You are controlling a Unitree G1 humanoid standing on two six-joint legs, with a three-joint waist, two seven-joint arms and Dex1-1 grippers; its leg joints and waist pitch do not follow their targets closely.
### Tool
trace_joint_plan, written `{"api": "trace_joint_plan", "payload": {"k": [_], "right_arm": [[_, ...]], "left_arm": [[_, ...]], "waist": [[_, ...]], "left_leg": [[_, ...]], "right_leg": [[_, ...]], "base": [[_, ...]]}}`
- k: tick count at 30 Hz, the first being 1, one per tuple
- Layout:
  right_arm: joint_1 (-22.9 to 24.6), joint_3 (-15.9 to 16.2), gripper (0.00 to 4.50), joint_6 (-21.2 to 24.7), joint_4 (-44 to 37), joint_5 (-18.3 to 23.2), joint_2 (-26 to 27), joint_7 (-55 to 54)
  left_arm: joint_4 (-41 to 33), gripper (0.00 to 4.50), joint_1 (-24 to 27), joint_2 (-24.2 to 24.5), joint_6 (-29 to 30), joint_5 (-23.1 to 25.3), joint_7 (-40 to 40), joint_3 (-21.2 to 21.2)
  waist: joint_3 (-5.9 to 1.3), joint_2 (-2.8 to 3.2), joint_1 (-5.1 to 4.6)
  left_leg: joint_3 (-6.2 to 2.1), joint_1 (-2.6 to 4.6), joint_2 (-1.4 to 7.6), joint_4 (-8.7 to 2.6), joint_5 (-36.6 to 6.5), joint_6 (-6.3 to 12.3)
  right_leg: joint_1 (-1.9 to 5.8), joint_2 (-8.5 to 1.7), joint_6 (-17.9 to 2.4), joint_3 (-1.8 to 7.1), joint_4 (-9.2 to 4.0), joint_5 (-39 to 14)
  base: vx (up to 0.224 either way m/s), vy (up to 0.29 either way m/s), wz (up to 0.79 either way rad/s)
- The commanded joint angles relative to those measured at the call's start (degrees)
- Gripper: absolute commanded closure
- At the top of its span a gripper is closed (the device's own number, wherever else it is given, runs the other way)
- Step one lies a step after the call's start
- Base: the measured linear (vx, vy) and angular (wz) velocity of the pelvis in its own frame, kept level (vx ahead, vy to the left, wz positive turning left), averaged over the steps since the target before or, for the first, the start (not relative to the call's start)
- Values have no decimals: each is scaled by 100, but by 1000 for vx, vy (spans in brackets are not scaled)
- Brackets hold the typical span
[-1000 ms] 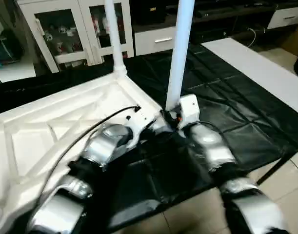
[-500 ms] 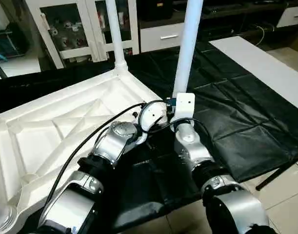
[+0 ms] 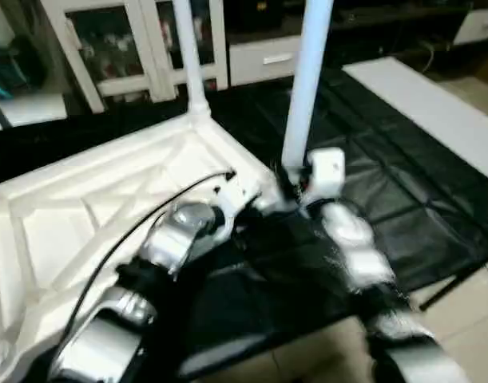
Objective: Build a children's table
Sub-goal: Rotate leg to tighten
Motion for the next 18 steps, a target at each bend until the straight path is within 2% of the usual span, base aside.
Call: {"api": "trace_joint_plan", "payload": {"k": [1, 2, 3, 4, 7, 9, 10, 11, 14, 15, 16, 17, 18], "right_arm": [[85, 100, 83, 243, -380, 123, -140, 462], [170, 138, 64, 413, -566, 207, -263, 732], [334, 298, 50, 649, -864, 319, -596, 1407], [334, 298, 50, 649, -864, 319, -596, 1407], [588, 496, 50, 1081, -1302, 642, -1131, 2601], [642, 523, 50, 1187, -1401, 727, -1279, 2883], [658, 504, 50, 1273, -1414, 827, -1454, 3257], [650, 488, 50, 1286, -1364, 868, -1597, 3549], [578, 485, 50, 1278, -1167, 827, -1772, 3823], [564, 493, 50, 1292, -1133, 809, -1814, 3877], [528, 513, 50, 1285, -1070, 778, -1864, 3980], [528, 513, 50, 1285, -1070, 778, -1864, 3980], [444, 597, 50, 1245, -949, 697, -1953, 4196]], "left_arm": [[49, 450, 178, 156, 133, 103, -234, -212], [8, 450, 203, 187, 157, 101, -312, -234], [-121, 450, 269, 271, 236, 87, -548, -322], [-121, 450, 269, 271, 236, 87, -548, -322], [-503, 450, 430, 458, 384, 29, -1075, -528], [-633, 450, 479, 523, 421, -6, -1247, -594], [-857, 450, 564, 660, 476, -70, -1596, -732], [-1057, 450, 638, 777, 550, -129, -1878, -848], [-1301, 450, 726, 916, 638, -190, -2187, -977], [-1358, 450, 746, 938, 675, -195, -2228, -993], [-1456, 450, 774, 990, 718, -204, -2317, -1030], [-1456, 450, 774, 990, 718, -204, -2317, -1030], [-1621, 450, 833, 1076, 788, -223, -2444, -1079]], "waist": [[-393, -21, 19], [-380, 37, 28], [-374, -7, 30], [-377, -11, 26], [-372, 4, 31], [-364, -5, 30], [-363, -35, 32], [-369, -21, 41], [-354, -7, 65], [-351, -49, 73], [-353, -26, 112], [-355, -29, 121], [-356, -79, 164]], "left_leg": [[-20, 22, 162, -359, -398, 875], [-30, 36, 163, -375, -577, 796], [-35, 32, 187, -390, -715, 743], [-38, 28, 182, -394, -739, 726], [-48, 22, 190, -406, -875, 650], [-42, 27, 189, -413, -962, 592], [-41, 20, 194, -413, -973, 578], [-54, 19, 201, -420, -982, 566], [-31, 64, 212, -420, -989, 523], [-24, 64, 211, -418, -982, 522], [-16, 88, 203, -414, -974, 499], [-19, 80, 204, -416, -964, 491], [-17, 87, 211, -422, -952, 476]], "right_leg": [[376, -208, -1545, 217, -246, -506], [389, -204, -1509, 214, -262, -682], [393, -211, -1473, 218, -282, -776], [401, -199, -1462, 214, -281, -788], [408, -207, -1458, 219, -292, -895], [391, -213, -1438, 221, -321, -1038], [390, -223, -1430, 228, -327, -1079], [402, -232, -1429, 224, -312, -1105], [341, -219, -1432, 237, -331, -1208], [337, -216, -1429, 240, -336, -1217], [328, -221, -1432, 247, -334, -1245], [334, -219, -1434, 246, -321, -1230], [340, -227, -1393, 248, -320, -1332]], "base": [[0, 0, 0], [0, 0, 0], [0, 0, 0], [0, 0, 0], [0, 0, 0], [0, 0, 0], [0, 0, 0], [0, 0, 0], [0, 0, 0], [0, 0, 0], [0, 0, 0], [0, 0, 0], [0, 0, 0]]}}
